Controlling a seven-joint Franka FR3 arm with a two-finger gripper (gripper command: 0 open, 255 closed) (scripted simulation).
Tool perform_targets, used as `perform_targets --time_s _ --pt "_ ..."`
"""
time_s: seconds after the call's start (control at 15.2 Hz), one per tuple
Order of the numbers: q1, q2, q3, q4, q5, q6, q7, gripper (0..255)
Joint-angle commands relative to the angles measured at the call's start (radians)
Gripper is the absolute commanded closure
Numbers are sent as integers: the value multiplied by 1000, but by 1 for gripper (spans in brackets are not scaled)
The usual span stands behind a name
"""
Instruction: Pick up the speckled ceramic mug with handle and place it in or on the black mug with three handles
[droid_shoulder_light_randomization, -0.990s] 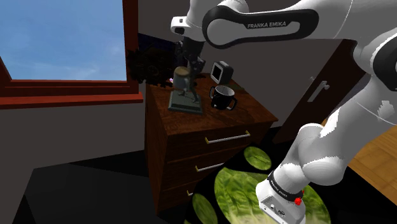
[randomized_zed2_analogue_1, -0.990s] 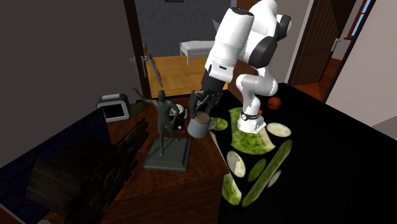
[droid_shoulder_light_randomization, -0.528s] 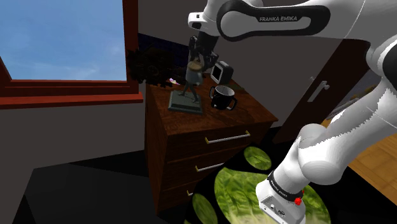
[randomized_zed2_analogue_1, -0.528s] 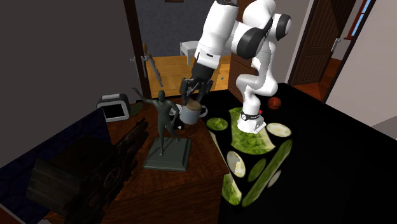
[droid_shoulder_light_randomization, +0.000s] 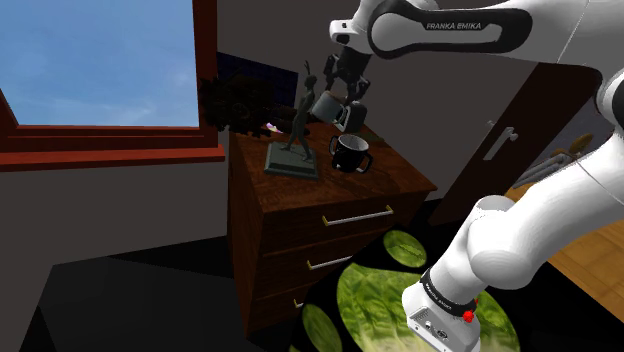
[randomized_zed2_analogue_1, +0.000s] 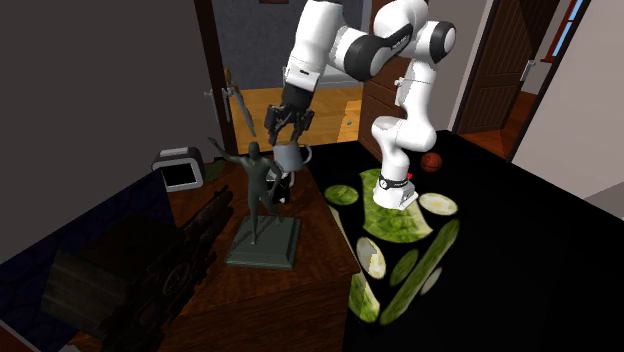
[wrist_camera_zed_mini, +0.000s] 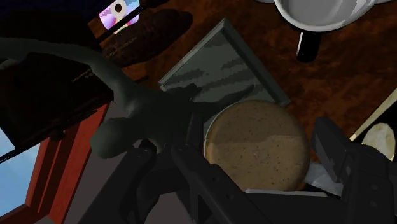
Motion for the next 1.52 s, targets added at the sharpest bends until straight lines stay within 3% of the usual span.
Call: perform_targets --time_s 0.0,0.66,1.45 --pt "-18 -16 -37 -4 2 0 -57 255" --pt "-84 -11 -214 57 28 -6 -317 255" --pt "-93 -5 -228 -98 10 154 -297 255"
